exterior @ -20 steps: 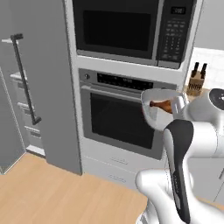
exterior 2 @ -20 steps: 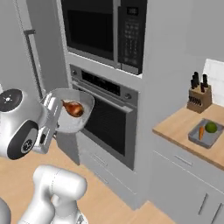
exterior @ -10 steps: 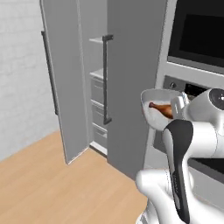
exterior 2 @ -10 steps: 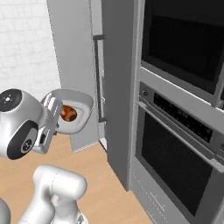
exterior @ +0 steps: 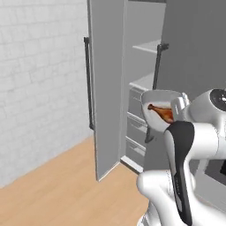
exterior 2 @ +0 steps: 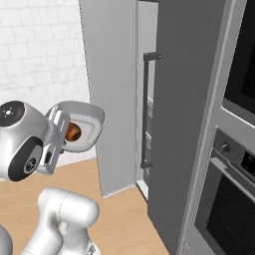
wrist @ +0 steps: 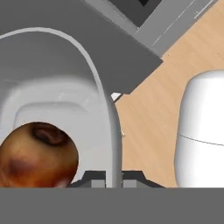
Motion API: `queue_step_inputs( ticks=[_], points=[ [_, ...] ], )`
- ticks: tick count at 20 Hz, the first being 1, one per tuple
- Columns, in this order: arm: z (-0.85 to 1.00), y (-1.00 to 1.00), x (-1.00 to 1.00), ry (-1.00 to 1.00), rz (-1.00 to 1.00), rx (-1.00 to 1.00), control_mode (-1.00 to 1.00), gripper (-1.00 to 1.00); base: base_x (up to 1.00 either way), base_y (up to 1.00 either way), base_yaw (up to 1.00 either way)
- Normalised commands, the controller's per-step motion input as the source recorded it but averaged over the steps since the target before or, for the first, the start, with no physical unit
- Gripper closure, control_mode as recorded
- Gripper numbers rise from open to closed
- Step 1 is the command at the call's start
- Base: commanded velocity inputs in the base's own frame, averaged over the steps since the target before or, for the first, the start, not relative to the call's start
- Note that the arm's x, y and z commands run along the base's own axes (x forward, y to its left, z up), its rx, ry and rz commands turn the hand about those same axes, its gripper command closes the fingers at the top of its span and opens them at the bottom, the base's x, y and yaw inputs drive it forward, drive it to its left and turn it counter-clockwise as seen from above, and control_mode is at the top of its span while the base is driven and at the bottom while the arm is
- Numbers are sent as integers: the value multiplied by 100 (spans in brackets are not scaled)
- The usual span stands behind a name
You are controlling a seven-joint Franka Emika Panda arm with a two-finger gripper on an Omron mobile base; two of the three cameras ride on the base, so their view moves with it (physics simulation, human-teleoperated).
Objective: Take the meat container that has the chicken drumstick and place it on the second highest rack of the freezer. Then take the vegetable container that has the carrot and lime and place it on the highest rack of the freezer.
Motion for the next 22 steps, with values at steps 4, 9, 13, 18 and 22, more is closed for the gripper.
queue_step_inputs(
  ticks=[4, 9, 13, 18, 22],
  points=[
    [0, 0, 0, 0, 0, 0, 100, 100, 100, 87, -27],
    [0, 0, 0, 0, 0, 0, 100, 100, 98, 72, -50],
    [0, 0, 0, 0, 0, 0, 100, 100, 73, 55, -69],
    [0, 0, 0, 0, 0, 0, 100, 100, 33, 44, -61],
    [0, 0, 0, 0, 0, 0, 100, 100, 35, 10, -25]
  ],
)
